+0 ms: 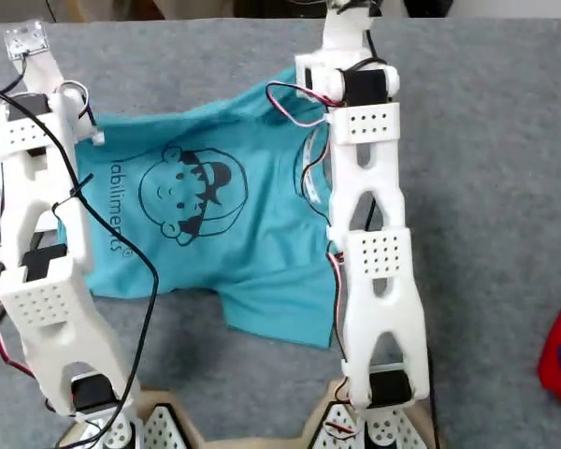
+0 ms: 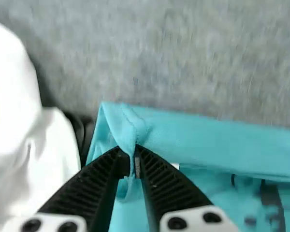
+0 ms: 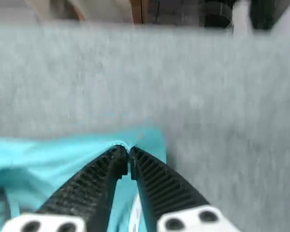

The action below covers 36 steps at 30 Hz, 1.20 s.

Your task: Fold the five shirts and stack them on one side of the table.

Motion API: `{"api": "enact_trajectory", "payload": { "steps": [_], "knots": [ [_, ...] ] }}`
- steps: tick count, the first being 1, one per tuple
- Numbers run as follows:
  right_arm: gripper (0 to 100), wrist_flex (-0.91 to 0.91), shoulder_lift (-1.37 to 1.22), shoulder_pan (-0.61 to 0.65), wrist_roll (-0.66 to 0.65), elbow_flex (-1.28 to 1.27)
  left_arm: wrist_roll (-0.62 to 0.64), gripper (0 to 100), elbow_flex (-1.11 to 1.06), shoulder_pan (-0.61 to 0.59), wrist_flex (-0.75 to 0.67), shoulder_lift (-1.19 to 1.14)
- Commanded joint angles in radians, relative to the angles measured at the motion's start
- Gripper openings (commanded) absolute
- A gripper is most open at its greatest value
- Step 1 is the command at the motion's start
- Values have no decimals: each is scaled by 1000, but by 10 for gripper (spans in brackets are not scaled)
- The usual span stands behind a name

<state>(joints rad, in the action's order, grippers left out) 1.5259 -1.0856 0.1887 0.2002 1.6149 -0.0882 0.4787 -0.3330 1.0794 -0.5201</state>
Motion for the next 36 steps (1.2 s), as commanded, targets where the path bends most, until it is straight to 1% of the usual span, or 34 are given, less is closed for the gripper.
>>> {"api": "enact_trajectory", "payload": {
  "steps": [1,3,4,7,13,16,22,25,29,33,36],
  "knots": [
    [5,167,96,35,-5,45,-52,19,95,21,144,18],
    [5,252,110,65,-5,45,-83,19,109,35,215,18],
    [5,262,116,73,-5,35,-95,19,110,43,247,18],
    [5,262,133,76,2,36,-132,19,109,54,341,18],
    [5,264,220,81,25,-10,-180,19,103,40,466,18],
    [5,264,329,82,31,-174,-213,19,101,18,497,16],
    [5,262,616,81,38,-676,-242,19,101,-41,497,16],
    [5,261,731,77,31,-877,-262,19,89,-63,502,16],
    [5,253,849,73,29,-1061,-270,19,40,-75,502,18],
    [5,255,941,73,28,-1190,-336,19,-58,-78,494,18],
    [5,255,1004,73,28,-1276,-353,19,-103,-84,494,19]
  ]
}}
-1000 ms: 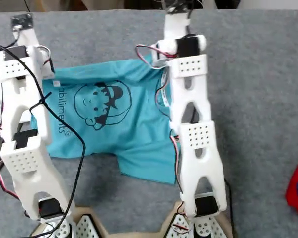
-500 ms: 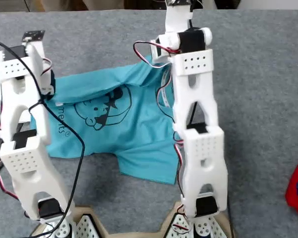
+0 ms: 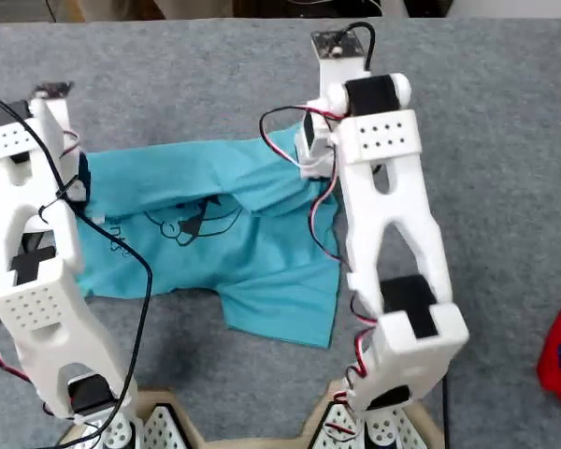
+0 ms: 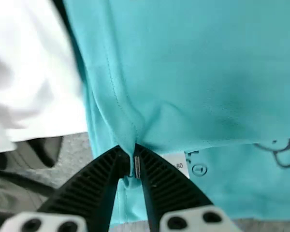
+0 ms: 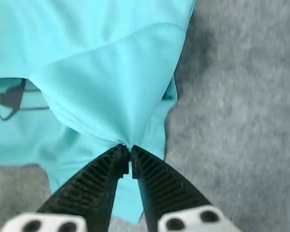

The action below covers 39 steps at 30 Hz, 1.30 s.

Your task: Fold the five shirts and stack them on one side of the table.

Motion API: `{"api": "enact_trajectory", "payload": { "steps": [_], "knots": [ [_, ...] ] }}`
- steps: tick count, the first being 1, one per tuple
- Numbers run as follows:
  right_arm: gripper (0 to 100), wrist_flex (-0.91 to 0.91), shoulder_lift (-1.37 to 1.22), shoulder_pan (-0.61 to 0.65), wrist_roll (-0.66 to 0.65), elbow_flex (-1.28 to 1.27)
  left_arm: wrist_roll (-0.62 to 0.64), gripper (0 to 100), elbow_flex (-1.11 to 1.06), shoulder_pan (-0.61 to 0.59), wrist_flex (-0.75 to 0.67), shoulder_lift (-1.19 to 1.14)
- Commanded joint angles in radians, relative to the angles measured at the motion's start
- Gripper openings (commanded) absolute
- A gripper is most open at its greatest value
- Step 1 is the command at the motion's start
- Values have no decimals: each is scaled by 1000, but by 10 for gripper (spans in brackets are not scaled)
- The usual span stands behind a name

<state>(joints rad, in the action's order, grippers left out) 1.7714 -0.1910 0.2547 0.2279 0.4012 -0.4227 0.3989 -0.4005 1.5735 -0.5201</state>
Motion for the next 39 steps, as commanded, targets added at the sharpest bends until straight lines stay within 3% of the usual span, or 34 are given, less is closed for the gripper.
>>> {"api": "enact_trajectory", "payload": {
  "steps": [1,7,12,22,28,33,39],
  "knots": [
    [5,9,133,8,0,-90,-18,19,-29,-21,0,19],
    [5,9,298,16,-5,-289,-26,19,-40,-51,0,35],
    [5,9,456,8,-54,-467,-133,19,-155,-61,-9,139],
    [5,-5,685,16,-104,-774,-140,19,-657,-40,-245,478],
    [5,-49,797,13,-110,-943,-218,19,-872,-43,-279,704],
    [5,-92,842,13,-110,-1035,-265,19,-862,-126,-287,855],
    [5,-132,848,12,-110,-1106,-322,19,-844,-180,-333,865]
  ]
}}
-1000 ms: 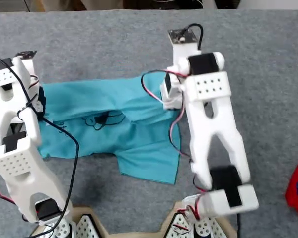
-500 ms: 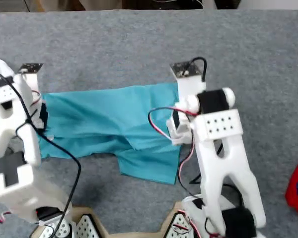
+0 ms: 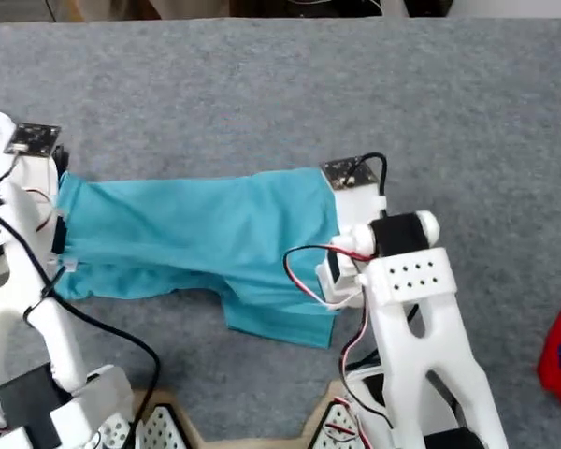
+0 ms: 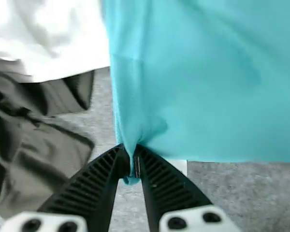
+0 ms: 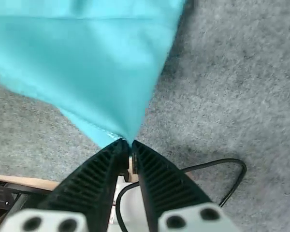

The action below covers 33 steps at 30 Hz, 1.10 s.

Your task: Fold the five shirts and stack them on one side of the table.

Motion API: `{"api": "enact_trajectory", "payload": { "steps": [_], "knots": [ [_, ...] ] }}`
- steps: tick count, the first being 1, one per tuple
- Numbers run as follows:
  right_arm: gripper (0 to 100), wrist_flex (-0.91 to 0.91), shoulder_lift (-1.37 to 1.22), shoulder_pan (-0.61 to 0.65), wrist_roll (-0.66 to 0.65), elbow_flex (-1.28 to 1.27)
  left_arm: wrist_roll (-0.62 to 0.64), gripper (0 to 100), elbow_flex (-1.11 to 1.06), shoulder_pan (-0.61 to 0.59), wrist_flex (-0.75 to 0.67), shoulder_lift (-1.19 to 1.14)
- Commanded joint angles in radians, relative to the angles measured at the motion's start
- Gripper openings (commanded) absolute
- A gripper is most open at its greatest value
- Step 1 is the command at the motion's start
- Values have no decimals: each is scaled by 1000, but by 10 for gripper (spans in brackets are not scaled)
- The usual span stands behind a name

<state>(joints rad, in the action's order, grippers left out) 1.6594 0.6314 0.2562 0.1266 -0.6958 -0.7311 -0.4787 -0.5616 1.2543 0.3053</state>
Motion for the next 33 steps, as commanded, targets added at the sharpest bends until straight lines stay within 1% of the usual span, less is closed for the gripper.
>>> {"api": "enact_trajectory", "payload": {
  "steps": [1,8,13,15,18,20,22,24,26,30,33],
  "knots": [
    [5,-23,25,10,-11,-10,-14,19,12,-6,-11,39],
    [5,-23,22,10,-14,-12,-11,19,-120,92,-8,48],
    [9,-17,25,8,-106,-12,-12,20,-133,107,-15,48],
    [17,-3,27,8,-132,-5,-14,21,-114,103,-14,48],
    [80,0,28,13,-140,-2,-21,29,-75,100,-8,48],
    [121,0,28,13,-143,-2,-32,79,-51,78,-8,48],
    [143,0,28,13,-158,8,-15,140,-28,60,-6,48],
    [142,2,28,8,-158,33,0,182,-9,34,-6,48],
    [142,2,28,7,-155,64,-2,205,14,15,17,48],
    [141,-18,22,7,-150,143,-2,207,107,-2,121,48],
    [129,-97,21,7,-135,193,25,206,193,5,141,48]
  ]
}}
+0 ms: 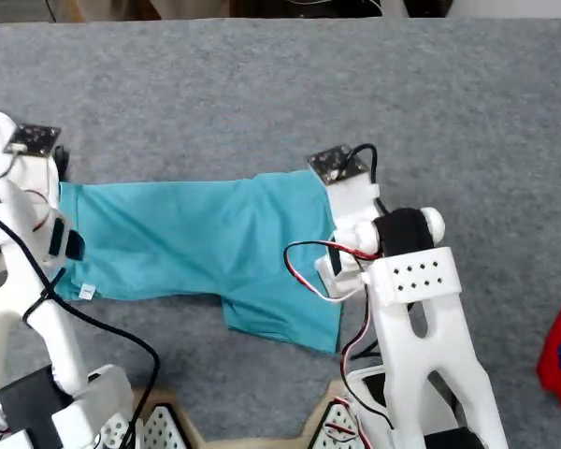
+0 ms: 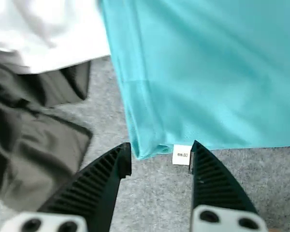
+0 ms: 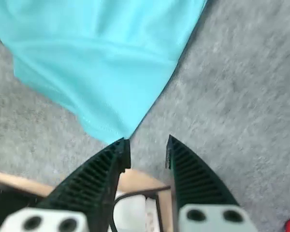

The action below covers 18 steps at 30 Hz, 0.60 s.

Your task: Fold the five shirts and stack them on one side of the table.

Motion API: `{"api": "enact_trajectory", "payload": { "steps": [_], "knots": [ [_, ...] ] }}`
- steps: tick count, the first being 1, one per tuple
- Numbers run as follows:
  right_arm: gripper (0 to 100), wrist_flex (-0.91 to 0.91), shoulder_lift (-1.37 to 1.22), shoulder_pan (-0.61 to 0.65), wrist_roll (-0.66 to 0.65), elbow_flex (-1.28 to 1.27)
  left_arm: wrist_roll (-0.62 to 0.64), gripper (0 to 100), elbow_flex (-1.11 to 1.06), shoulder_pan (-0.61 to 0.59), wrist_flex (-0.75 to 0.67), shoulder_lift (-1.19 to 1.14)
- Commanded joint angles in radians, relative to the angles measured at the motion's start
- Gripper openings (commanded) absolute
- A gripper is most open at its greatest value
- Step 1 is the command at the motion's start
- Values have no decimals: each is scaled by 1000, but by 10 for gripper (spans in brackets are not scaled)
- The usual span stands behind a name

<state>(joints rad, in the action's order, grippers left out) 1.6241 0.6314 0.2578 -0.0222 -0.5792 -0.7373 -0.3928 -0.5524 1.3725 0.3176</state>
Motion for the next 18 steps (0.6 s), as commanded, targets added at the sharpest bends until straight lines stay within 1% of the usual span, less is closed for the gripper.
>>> {"api": "enact_trajectory", "payload": {
  "steps": [1,3,4,5,7,8,10,12,16,18],
  "knots": [
    [106,-107,19,5,41,84,68,206,127,2,18,36],
    [24,-224,-10,7,77,96,167,194,161,43,15,25],
    [0,-279,-41,8,77,99,204,168,164,68,12,25],
    [15,-324,-81,10,83,108,239,129,160,98,-2,25],
    [5,-391,-174,10,89,150,285,36,118,166,-52,25],
    [5,-417,-231,12,106,183,301,10,91,195,-95,24],
    [6,-454,-358,12,133,265,338,39,2,247,-201,24],
    [5,-480,-509,12,157,360,367,20,-92,295,-341,12],
    [5,-489,-817,12,212,573,404,20,-235,339,-591,-39],
    [5,-489,-949,7,233,670,422,20,-273,341,-671,-74]
  ]
}}
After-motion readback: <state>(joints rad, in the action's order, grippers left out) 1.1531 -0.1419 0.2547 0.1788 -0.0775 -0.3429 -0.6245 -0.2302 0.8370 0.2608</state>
